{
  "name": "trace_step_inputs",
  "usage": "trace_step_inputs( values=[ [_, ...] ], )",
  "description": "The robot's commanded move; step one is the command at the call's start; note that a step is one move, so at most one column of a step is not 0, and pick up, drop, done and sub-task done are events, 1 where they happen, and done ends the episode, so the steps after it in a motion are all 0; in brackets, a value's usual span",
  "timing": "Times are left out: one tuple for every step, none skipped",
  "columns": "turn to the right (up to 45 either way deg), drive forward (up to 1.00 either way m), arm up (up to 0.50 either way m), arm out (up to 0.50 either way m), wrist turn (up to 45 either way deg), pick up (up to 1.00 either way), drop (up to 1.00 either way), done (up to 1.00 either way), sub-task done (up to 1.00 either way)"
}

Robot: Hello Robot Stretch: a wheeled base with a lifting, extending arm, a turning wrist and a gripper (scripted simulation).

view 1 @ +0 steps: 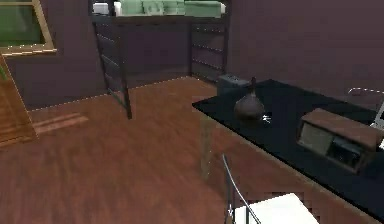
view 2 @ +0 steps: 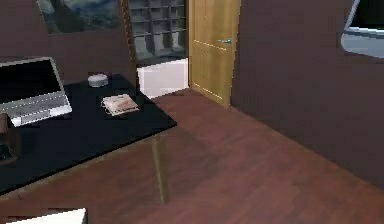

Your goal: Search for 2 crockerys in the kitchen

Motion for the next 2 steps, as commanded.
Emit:
trace_step_inputs(
  values=[
    [45.0,0.0,0.0,0.0,0.0,0.0,0.0,0.0,0.0],
    [45.0,0.0,0.0,0.0,0.0,0.0,0.0,0.0,0.0]
  ],
)
